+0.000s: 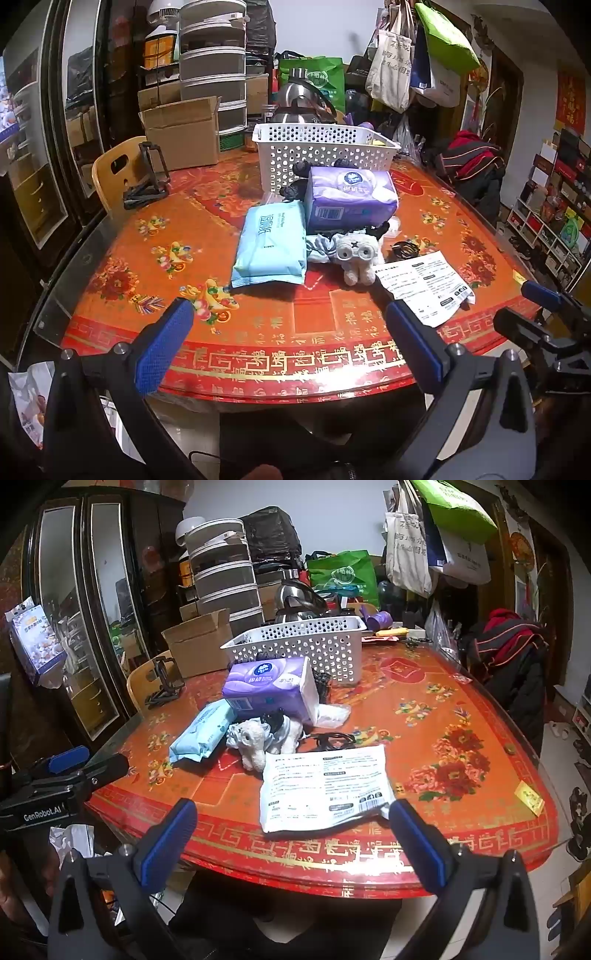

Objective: Organize soft objects

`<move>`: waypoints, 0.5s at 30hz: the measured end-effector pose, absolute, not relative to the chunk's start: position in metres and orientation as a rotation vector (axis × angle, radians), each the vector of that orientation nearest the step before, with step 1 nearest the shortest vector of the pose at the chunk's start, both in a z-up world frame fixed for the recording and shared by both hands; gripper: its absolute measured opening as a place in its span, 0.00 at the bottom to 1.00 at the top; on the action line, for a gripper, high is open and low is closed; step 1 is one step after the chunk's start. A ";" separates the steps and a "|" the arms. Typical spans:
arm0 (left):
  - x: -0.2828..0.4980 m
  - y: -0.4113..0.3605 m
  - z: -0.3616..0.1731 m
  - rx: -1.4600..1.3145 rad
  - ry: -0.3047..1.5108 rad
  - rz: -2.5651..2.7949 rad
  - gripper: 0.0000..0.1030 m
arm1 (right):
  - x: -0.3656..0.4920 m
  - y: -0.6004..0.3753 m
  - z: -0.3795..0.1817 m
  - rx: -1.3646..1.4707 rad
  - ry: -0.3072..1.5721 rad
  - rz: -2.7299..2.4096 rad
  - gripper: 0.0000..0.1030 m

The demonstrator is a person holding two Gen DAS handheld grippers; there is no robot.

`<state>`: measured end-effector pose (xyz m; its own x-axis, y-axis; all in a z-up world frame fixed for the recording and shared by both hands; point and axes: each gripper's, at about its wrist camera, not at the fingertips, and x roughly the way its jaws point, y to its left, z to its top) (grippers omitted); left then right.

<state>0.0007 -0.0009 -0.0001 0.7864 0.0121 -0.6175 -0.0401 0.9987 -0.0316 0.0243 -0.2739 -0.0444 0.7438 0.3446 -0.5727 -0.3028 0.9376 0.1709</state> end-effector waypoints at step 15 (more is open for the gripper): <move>0.003 -0.006 -0.002 -0.042 0.660 0.022 1.00 | 0.023 -0.272 -0.040 0.057 0.637 0.353 1.00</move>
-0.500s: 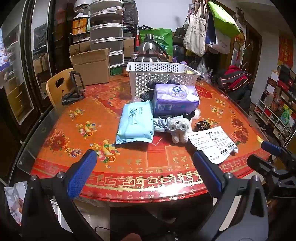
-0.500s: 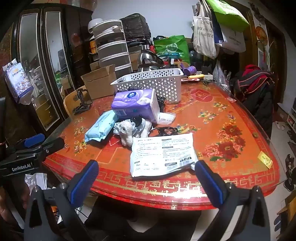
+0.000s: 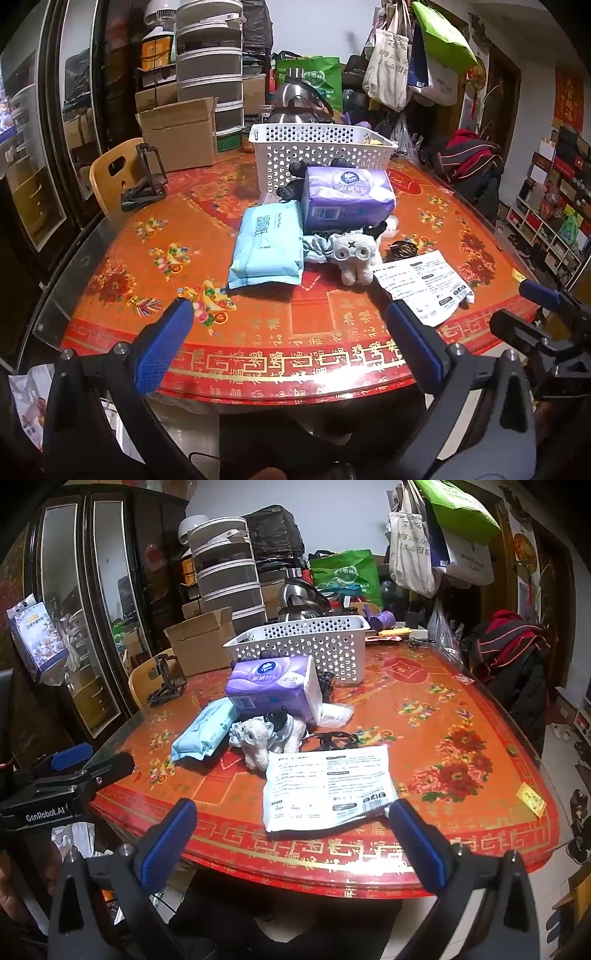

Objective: Organize soft objects

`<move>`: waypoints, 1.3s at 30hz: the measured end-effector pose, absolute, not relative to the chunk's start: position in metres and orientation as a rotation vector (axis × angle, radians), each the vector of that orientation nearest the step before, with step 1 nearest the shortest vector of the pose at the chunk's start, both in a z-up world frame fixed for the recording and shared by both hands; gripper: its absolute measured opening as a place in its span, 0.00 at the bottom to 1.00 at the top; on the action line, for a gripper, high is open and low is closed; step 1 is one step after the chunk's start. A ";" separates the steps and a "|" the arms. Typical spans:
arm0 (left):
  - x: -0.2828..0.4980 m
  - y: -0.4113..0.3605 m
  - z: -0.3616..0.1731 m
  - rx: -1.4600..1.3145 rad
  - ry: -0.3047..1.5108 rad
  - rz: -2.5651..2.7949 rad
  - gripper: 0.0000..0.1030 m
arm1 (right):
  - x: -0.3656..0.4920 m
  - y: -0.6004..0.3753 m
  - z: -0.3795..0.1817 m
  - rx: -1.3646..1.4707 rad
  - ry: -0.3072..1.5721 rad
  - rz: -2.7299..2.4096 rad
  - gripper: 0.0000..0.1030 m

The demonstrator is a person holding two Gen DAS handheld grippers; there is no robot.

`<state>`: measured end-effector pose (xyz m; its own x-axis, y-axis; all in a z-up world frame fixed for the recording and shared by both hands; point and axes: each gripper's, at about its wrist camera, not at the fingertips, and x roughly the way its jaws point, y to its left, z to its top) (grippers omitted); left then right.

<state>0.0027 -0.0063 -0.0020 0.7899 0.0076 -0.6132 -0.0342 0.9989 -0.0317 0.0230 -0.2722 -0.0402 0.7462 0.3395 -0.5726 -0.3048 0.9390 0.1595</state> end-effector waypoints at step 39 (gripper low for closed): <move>0.003 0.000 0.001 -0.052 0.656 0.023 1.00 | 0.024 -0.270 -0.045 0.054 0.643 0.359 1.00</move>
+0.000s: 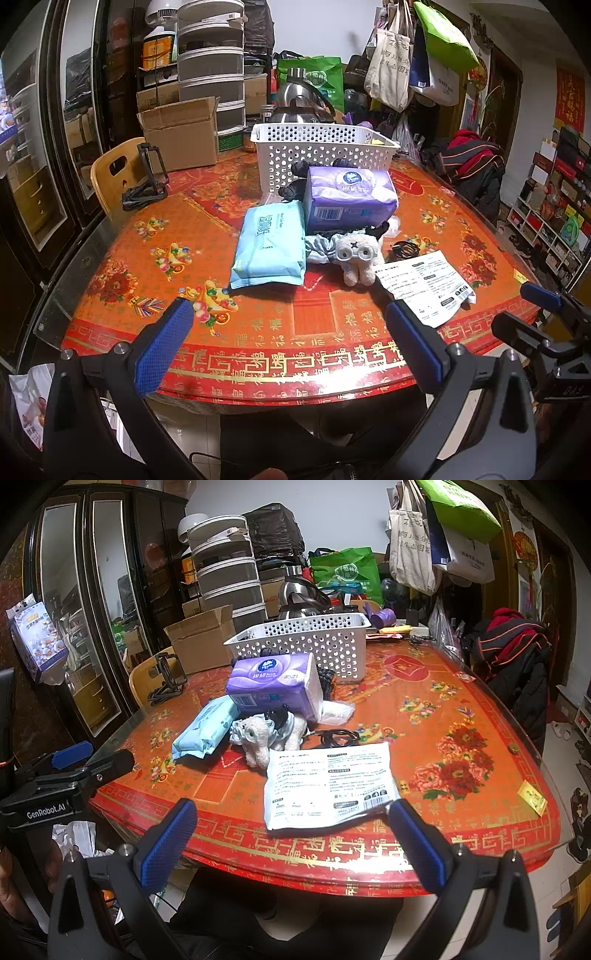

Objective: Organize soft objects

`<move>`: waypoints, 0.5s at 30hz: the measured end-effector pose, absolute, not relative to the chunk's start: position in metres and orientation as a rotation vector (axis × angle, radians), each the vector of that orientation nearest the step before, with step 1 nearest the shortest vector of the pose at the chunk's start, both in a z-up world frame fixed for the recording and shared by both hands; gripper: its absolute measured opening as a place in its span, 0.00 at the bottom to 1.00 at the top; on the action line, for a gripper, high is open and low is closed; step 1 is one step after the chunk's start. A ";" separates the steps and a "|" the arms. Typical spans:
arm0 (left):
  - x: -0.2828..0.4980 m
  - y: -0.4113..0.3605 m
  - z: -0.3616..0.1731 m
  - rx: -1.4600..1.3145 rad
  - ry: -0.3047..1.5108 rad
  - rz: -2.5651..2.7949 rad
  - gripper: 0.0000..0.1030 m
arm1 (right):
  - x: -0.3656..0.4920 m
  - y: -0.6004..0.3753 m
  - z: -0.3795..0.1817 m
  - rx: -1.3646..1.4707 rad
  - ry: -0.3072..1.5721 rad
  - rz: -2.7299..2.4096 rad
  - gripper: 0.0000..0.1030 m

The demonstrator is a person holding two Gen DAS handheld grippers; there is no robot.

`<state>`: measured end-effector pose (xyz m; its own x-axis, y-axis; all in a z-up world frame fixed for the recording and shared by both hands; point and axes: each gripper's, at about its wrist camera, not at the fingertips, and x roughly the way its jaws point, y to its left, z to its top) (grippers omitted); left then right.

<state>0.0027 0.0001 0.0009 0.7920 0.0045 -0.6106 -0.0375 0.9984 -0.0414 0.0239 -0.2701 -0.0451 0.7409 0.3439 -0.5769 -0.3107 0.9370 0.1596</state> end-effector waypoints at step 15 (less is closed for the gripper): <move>0.003 0.000 0.001 -0.052 0.658 0.023 1.00 | 0.024 -0.269 -0.046 0.053 0.646 0.359 1.00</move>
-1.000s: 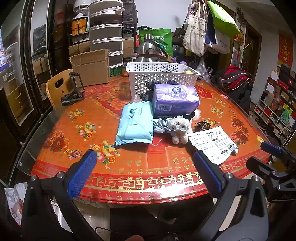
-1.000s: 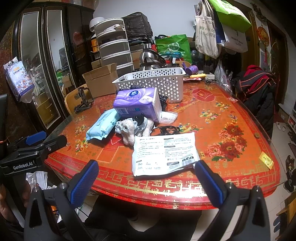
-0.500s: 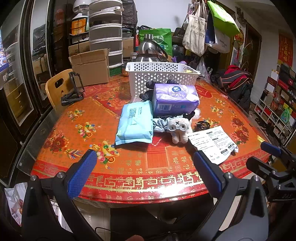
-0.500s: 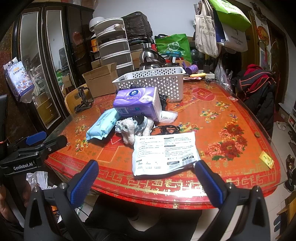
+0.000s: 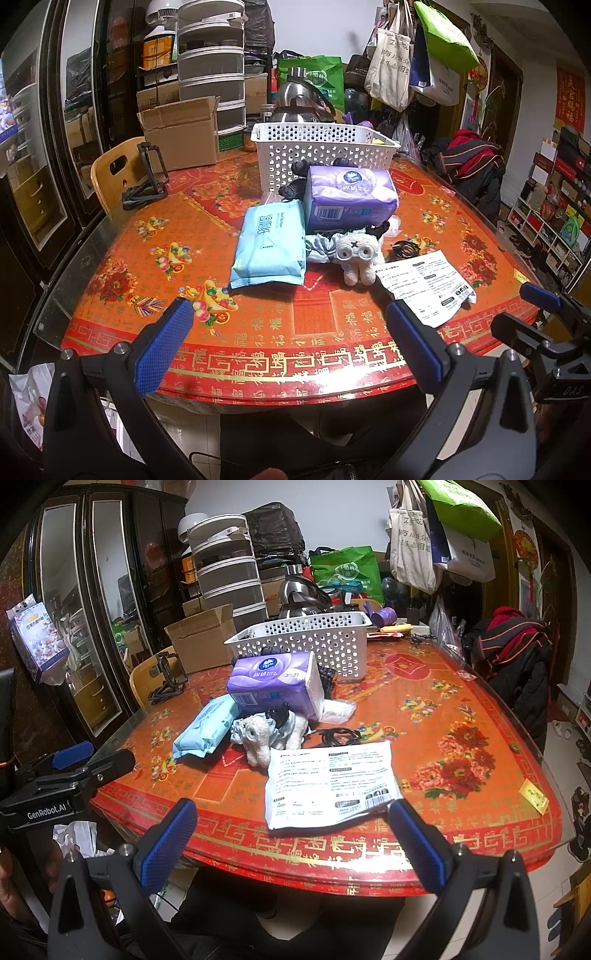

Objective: Organize soft objects

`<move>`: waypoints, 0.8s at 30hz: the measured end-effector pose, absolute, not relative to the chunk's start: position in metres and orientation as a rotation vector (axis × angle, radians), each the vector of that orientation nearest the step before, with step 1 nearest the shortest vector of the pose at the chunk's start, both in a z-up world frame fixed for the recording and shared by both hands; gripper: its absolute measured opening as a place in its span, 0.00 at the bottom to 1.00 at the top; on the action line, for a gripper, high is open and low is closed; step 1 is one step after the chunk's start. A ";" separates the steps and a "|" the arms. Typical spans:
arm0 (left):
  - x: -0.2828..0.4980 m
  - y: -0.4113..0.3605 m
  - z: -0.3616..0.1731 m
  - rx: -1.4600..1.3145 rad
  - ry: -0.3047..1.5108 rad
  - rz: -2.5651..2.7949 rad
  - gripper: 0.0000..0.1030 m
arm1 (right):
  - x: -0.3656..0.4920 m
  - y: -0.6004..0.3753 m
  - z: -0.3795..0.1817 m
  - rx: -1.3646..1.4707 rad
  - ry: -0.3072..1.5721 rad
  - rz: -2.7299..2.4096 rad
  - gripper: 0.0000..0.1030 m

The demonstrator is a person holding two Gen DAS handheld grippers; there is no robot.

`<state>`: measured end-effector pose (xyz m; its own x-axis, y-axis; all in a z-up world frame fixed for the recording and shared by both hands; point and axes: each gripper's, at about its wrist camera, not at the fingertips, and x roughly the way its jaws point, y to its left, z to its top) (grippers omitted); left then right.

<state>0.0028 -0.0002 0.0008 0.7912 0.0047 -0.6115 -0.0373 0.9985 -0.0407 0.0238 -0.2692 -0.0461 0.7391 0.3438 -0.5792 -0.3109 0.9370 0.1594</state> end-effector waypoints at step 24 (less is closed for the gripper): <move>0.037 -0.024 -0.019 -0.105 0.661 -0.071 1.00 | 0.067 -0.316 -0.081 0.052 0.599 0.317 1.00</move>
<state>0.0370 -0.0238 -0.0186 0.7872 -0.0990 -0.6087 0.0324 0.9923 -0.1196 0.0666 -0.3160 -0.0806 0.7793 0.3082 -0.5457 -0.2785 0.9503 0.1390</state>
